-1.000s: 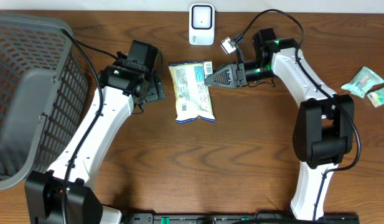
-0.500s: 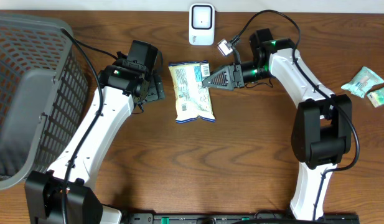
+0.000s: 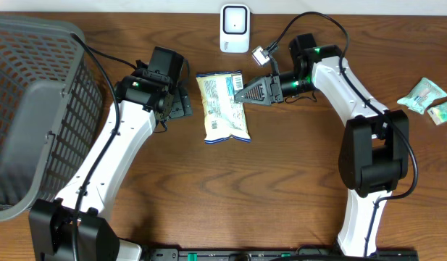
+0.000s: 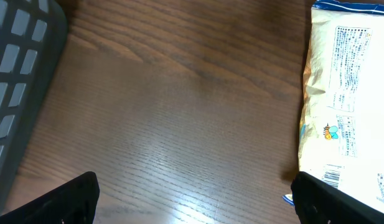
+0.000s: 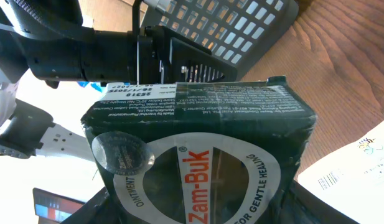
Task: Scan the item barcode
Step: 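Lower the Zam-Buk box back onto the table with the right gripper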
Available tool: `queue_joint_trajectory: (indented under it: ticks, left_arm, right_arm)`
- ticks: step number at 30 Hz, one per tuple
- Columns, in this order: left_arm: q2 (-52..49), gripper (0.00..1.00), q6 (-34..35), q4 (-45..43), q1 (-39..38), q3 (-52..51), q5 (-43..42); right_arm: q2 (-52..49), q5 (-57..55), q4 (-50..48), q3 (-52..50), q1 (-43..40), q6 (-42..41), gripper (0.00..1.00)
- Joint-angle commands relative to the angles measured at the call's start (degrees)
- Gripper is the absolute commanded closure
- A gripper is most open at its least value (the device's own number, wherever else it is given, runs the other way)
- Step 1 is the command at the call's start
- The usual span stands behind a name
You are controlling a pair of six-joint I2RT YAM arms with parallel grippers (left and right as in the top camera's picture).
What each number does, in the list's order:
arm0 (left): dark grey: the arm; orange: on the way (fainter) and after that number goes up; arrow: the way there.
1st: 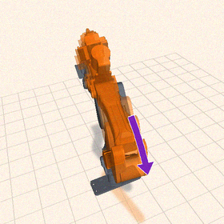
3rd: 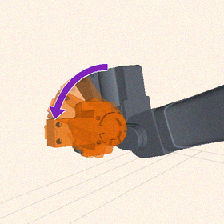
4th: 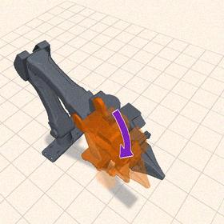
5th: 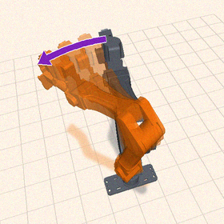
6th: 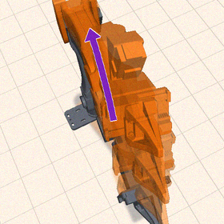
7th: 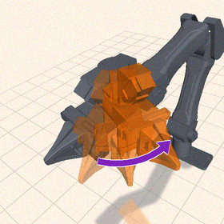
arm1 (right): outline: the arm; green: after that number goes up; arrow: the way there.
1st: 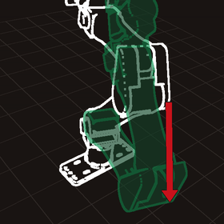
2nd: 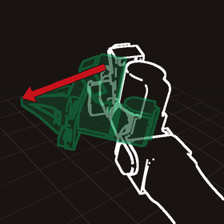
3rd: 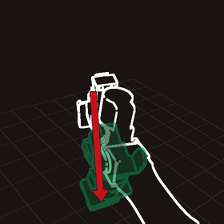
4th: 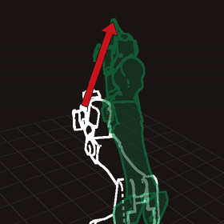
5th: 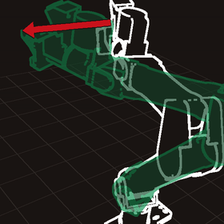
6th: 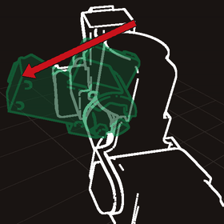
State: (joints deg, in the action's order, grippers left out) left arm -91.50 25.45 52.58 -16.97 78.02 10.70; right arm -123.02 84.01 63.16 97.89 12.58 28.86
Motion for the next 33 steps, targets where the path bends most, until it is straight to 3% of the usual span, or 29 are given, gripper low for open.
queue_joint_trajectory:
  ticks: [1,22,27,33]
  left_arm:
    - [0.55,0.02,-0.33,0.31,0.09,0.26,0.94]
    - [0.55,0.02,-0.33,0.31,0.09,0.26,0.94]
    - [0.55,0.02,-0.33,0.31,0.09,0.26,0.94]
    - [0.55,0.02,-0.33,0.31,0.09,0.26,0.94]
  right_arm:
    - [-0.20,1.64,-0.09,1.33,0.28,0.74,0.48]
    - [-0.20,-1.62,-0.59,1.33,1.77,-0.98,0.46]
    - [-0.20,-8.22,-1.20,1.33,1.77,-1.86,0.46]
    - [-0.20,-30.01,-8.90,1.33,1.77,-21.22,0.47]
